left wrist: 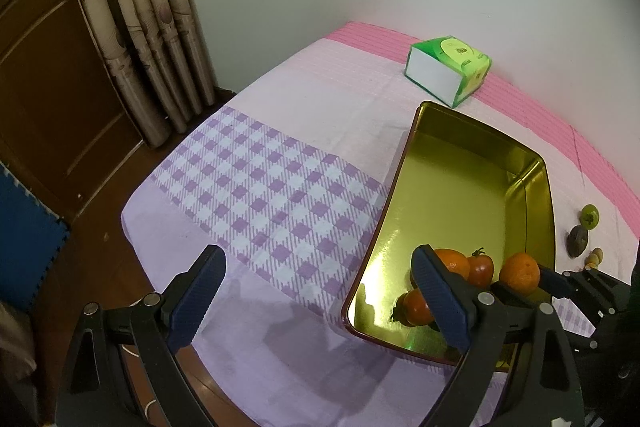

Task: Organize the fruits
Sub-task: 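Carry the mandarin into the tin tray with the right gripper and release it, then move the right gripper to the two small tan fruits and grasp both together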

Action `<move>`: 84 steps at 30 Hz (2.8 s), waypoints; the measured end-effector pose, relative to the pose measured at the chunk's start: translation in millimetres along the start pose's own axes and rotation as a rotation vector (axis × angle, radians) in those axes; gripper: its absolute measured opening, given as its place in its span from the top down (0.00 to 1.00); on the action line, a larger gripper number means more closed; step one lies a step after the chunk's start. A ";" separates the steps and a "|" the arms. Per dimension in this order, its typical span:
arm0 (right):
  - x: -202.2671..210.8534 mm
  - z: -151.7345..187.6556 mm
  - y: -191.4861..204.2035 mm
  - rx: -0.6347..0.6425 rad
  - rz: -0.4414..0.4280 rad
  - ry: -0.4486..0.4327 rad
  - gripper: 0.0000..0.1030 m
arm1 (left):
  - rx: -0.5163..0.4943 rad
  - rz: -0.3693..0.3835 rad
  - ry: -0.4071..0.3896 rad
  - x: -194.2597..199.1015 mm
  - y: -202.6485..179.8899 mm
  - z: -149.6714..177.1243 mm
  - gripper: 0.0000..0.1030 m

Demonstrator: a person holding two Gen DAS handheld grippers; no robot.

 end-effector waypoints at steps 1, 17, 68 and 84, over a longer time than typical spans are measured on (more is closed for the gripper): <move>0.1 0.0 0.0 0.000 0.002 -0.002 0.61 | -0.001 0.000 -0.001 0.0 0.1 -0.2 0.10; 14.1 -0.1 -2.3 -0.039 -0.026 -0.036 0.49 | -0.021 -0.002 0.004 -1.4 -6.7 2.2 0.10; -20.6 91.2 -204.8 -0.351 0.228 -0.023 0.45 | -0.131 -0.028 0.043 -17.1 -26.5 12.6 0.10; -17.8 108.1 -220.0 -0.367 0.269 -0.084 0.52 | -0.209 0.014 0.033 -12.9 -66.0 20.7 0.10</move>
Point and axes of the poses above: each gripper's, at about its wrist camera, not at the fingertips, and x roughly against the way its jaws point, y to its left, z to its underside, the point moved 2 cm from there along -x, roughly the way its jaws point, and after that the axes turned 11 degrees about z, right-handed, at the moved point
